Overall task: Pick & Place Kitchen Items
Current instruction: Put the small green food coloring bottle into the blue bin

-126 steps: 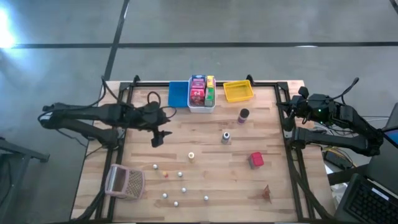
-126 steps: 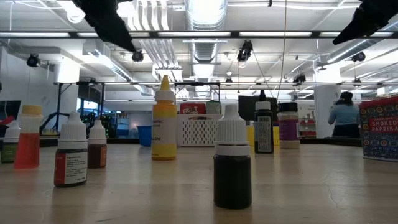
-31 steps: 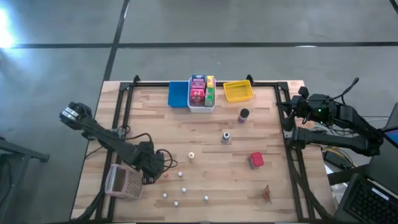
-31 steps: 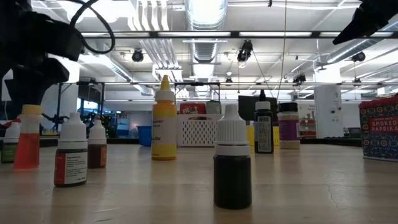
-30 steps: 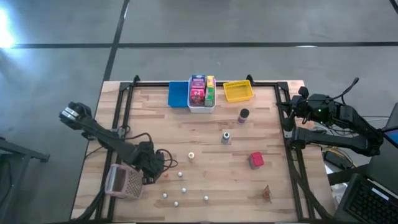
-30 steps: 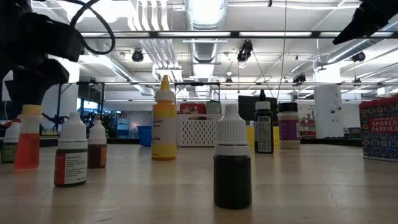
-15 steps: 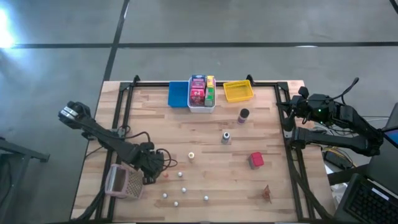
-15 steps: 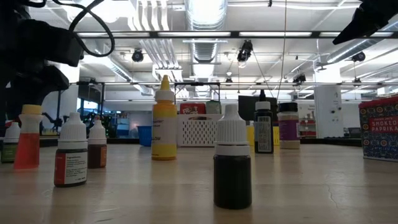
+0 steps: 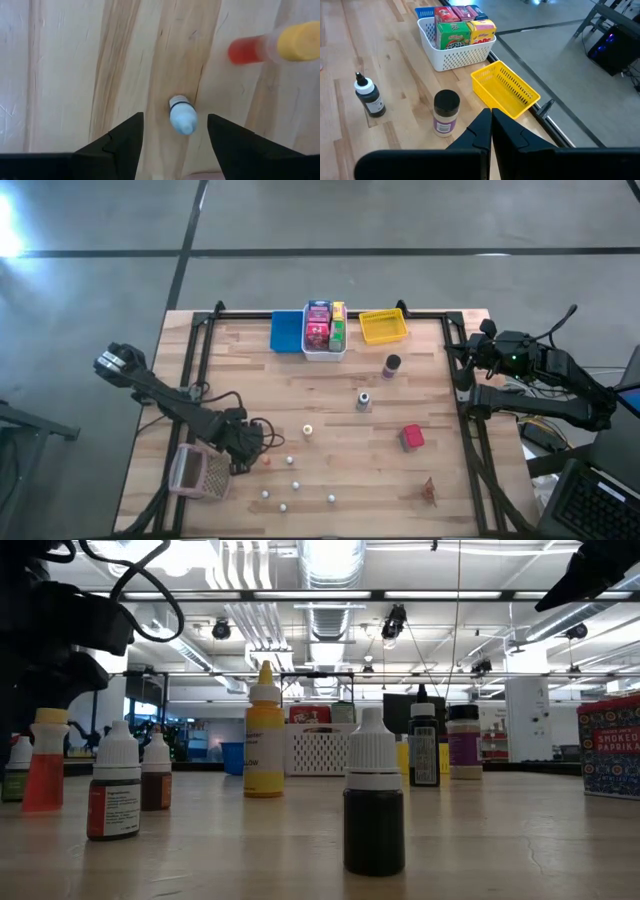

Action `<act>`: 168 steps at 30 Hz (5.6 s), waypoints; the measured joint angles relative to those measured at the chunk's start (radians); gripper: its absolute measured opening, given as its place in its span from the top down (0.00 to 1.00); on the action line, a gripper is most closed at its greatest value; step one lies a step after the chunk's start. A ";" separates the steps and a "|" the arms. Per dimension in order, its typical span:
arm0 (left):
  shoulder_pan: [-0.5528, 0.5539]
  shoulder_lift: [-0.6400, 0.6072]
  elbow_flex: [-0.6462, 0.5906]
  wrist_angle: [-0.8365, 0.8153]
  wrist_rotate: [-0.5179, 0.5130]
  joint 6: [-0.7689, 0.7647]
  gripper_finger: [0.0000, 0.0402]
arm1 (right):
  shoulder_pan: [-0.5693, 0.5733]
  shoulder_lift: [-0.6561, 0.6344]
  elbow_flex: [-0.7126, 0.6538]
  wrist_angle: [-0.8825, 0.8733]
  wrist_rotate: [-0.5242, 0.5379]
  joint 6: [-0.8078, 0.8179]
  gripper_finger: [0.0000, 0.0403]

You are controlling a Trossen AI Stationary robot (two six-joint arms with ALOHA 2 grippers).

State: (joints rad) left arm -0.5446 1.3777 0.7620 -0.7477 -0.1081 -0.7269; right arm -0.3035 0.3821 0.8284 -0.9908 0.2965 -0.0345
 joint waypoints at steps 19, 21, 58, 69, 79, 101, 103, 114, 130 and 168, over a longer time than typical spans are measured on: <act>0.000 0.000 0.000 0.015 -0.002 -0.006 0.50 | 0.000 0.000 0.000 0.000 0.000 -0.002 0.98; 0.000 0.000 0.000 0.015 -0.002 -0.007 0.52 | 0.000 0.000 0.000 0.000 0.000 0.000 0.98; 0.000 0.000 0.003 0.013 -0.001 -0.007 0.80 | 0.000 0.000 0.000 0.000 0.000 0.000 0.98; 0.016 -0.042 0.040 -0.015 -0.001 -0.006 0.80 | 0.000 0.000 0.000 0.000 0.000 -0.002 0.98; 0.098 -0.154 0.079 -0.113 -0.081 -0.007 0.80 | 0.000 0.000 0.000 0.000 0.000 0.000 0.98; 0.909 -0.105 0.451 -0.079 0.010 0.497 0.80 | 0.000 0.000 0.000 0.000 0.000 0.000 0.98; 0.968 -0.058 0.490 -0.077 0.040 0.524 0.80 | 0.000 0.000 0.000 0.000 0.000 -0.002 0.98; 1.160 0.212 0.683 -0.081 0.100 0.716 0.80 | 0.000 0.000 0.000 0.000 0.000 -0.002 0.98; 1.306 0.446 0.713 0.013 0.148 0.814 0.80 | 0.000 0.000 0.000 0.000 0.000 0.000 0.98; 1.337 0.641 0.773 0.109 0.197 0.864 0.80 | 0.000 0.000 0.000 0.000 0.000 0.000 0.98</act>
State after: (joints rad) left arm 0.7921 2.0191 1.5352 -0.6388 0.0893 0.1371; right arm -0.3035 0.3824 0.8280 -0.9905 0.2962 -0.0349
